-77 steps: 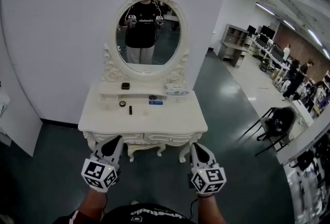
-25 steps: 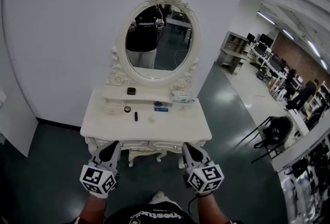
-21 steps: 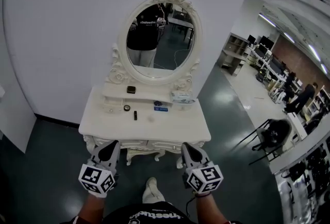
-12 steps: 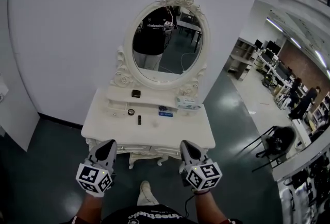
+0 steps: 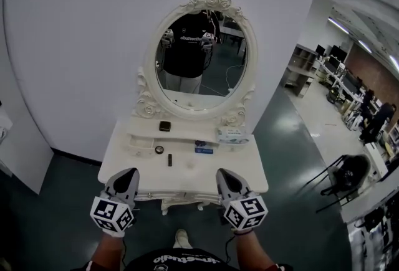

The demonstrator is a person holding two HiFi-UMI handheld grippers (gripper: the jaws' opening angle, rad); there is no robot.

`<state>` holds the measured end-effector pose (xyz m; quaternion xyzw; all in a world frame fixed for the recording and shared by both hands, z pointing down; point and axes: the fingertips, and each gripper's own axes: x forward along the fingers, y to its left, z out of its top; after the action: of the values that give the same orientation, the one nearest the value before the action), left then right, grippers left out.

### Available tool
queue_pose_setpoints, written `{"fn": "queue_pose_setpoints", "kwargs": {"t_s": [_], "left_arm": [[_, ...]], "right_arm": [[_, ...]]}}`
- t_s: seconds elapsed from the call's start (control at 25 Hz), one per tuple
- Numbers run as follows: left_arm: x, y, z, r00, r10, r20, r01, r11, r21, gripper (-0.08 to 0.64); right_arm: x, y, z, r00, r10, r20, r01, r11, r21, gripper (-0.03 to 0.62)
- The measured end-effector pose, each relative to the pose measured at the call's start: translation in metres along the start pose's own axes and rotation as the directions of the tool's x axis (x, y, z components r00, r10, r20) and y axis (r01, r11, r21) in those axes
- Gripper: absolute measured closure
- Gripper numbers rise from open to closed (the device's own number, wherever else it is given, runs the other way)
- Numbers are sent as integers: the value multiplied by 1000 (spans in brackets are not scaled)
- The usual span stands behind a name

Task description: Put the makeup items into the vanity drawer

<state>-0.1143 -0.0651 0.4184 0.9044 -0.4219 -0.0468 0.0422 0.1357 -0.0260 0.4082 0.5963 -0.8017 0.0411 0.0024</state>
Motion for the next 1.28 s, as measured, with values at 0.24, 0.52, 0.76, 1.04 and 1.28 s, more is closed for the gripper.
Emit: {"fn": "queue_pose_setpoints", "kwargs": {"t_s": [0.24,0.52,0.76,1.04,1.28], "left_arm": [[48,10,0,1000,0,-15,0,1000,14,557],[106,15,5,999,12,-29,-11,998,56,557],[145,14,4,999,22,-31,-19,997,79,556],[176,17,-4,999,14,-43,-11,997,70,557],[191,31,-3,997,-38,-61,42,997,65,555]], "right_arm": [[39,-36,1,1000,20,9,-20,999,25,589],[83,-80,0,999,44,13,-45,996,71,589],[114,-105,-3,998,69,-12,-68,994,81,589],[134,-118,-7,997,74,-32,-71,994,83,589],[149,-119,-7,999,23,-37,-19,995,101,589]]}}
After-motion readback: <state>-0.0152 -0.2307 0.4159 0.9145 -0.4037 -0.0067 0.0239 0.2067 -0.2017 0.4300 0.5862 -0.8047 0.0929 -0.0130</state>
